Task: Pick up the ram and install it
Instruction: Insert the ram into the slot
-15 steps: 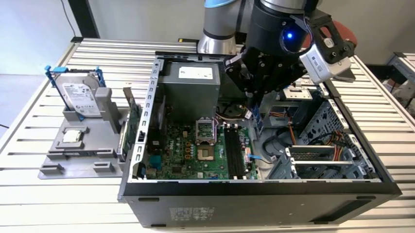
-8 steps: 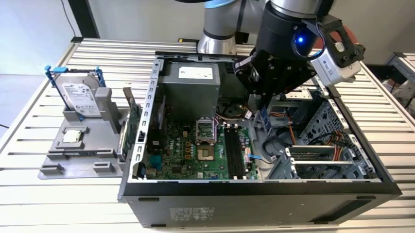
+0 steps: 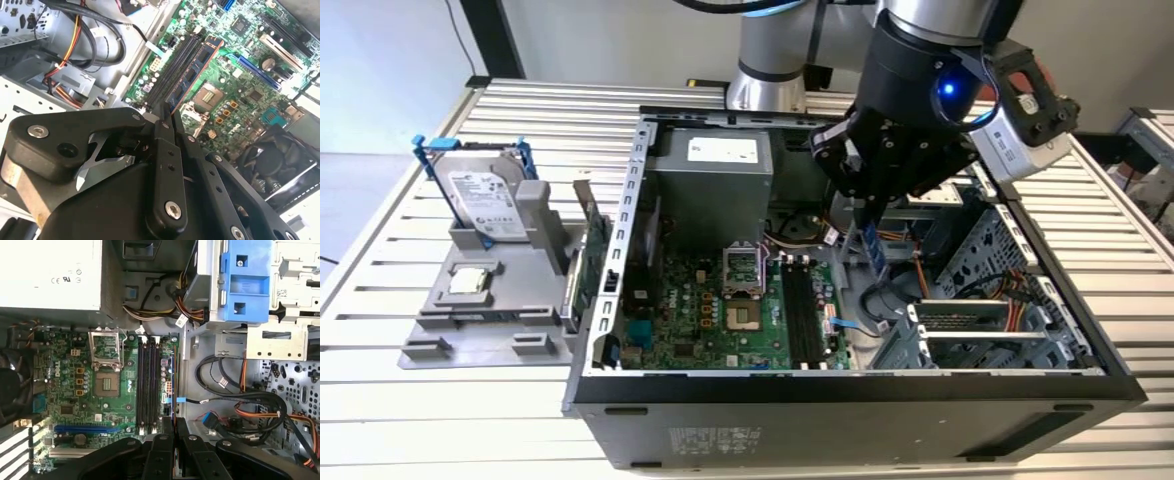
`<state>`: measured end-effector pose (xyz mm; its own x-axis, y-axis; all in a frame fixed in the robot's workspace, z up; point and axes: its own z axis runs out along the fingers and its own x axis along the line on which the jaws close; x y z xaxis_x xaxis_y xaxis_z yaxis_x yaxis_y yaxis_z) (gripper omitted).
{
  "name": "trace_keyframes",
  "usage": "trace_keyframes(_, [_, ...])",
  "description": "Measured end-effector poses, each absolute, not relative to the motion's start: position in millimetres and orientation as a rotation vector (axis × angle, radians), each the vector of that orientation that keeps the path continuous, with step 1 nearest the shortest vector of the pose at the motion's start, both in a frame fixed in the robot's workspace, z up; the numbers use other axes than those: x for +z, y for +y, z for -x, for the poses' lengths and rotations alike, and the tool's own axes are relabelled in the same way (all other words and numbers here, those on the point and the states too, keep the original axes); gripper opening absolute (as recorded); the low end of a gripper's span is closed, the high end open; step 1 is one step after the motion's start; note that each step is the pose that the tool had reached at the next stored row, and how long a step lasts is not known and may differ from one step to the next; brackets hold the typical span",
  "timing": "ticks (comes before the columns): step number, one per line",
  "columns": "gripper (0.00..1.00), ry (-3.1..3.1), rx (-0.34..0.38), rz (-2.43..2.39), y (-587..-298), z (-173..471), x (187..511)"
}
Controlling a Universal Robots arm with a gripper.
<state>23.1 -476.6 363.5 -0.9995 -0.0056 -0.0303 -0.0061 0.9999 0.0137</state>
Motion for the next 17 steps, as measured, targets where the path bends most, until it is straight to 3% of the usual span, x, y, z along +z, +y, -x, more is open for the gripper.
trace_keyframes(17, [0.0,3.111,0.019,-0.031,-476.5,-23.1,357.3])
